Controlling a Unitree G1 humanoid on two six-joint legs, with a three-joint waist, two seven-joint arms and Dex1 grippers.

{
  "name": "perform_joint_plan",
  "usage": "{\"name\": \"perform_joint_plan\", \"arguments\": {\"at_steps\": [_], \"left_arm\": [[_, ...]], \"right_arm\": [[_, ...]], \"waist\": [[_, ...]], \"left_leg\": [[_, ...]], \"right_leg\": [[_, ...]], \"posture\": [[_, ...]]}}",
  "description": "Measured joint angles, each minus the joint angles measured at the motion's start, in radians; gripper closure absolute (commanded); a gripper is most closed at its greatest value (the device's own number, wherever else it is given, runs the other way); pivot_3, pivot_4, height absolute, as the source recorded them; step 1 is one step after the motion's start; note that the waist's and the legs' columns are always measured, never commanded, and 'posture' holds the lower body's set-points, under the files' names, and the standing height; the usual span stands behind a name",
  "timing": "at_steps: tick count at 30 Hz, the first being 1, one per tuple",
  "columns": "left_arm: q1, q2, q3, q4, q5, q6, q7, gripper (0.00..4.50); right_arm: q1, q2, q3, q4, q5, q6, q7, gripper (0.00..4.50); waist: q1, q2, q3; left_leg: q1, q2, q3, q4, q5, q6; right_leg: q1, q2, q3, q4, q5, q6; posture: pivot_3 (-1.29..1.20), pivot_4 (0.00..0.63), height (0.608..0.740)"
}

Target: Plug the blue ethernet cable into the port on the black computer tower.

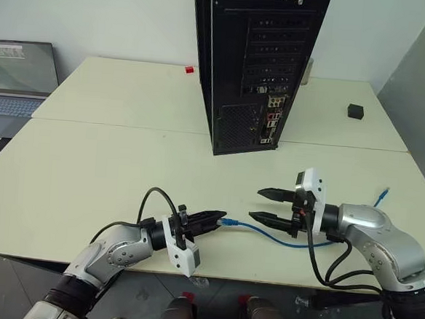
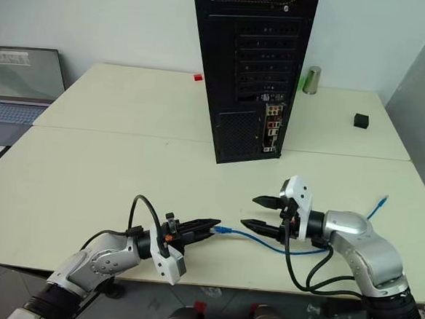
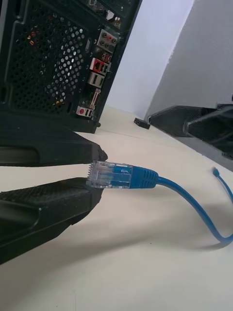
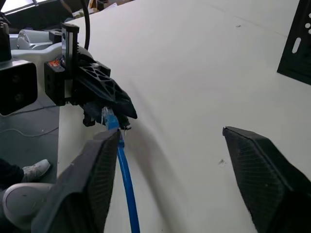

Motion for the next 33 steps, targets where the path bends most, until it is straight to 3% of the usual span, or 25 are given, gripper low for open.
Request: {"name": "perform_joint_plan", "arguments": {"at_steps": [9, 24, 33], "left_arm": [[0.0, 0.0, 0.0, -0.001, 0.0, 0.0, 0.0, 4.3], [-0.007, -0.003, 0.0, -0.001, 0.0, 0.0, 0.013, 4.3], [-0.006, -0.003, 0.0, -0.001, 0.002, 0.0, 0.019, 4.3]], "right_arm": [[0.021, -0.011, 0.03, -0.037, 0.004, 0.058, 0.007, 0.0], [-0.011, 0.108, 0.079, -0.047, 0.08, 0.221, -0.084, 0.0], [-0.012, 0.127, 0.088, -0.041, 0.077, 0.235, -0.094, 1.84]], "waist": [[0.0, 0.0, 0.0], [0.0, 0.0, 0.0], [0.0, 0.0, 0.0]], "left_leg": [[0.0, 0.0, 0.0, 0.0, 0.0, 0.0], [0.0, 0.0, 0.0, 0.0, 0.0, 0.0], [0.0, 0.0, 0.0, 0.0, 0.0, 0.0]], "right_leg": [[0.0, 0.0, 0.0, 0.0, 0.0, 0.0], [0.0, 0.0, 0.0, 0.0, 0.0, 0.0], [0.0, 0.0, -0.001, 0.0, 0.0, 0.0]], "posture": [[0.0, 0.15, 0.74], [0.0, 0.15, 0.74], [0.0, 0.15, 0.74]]}}
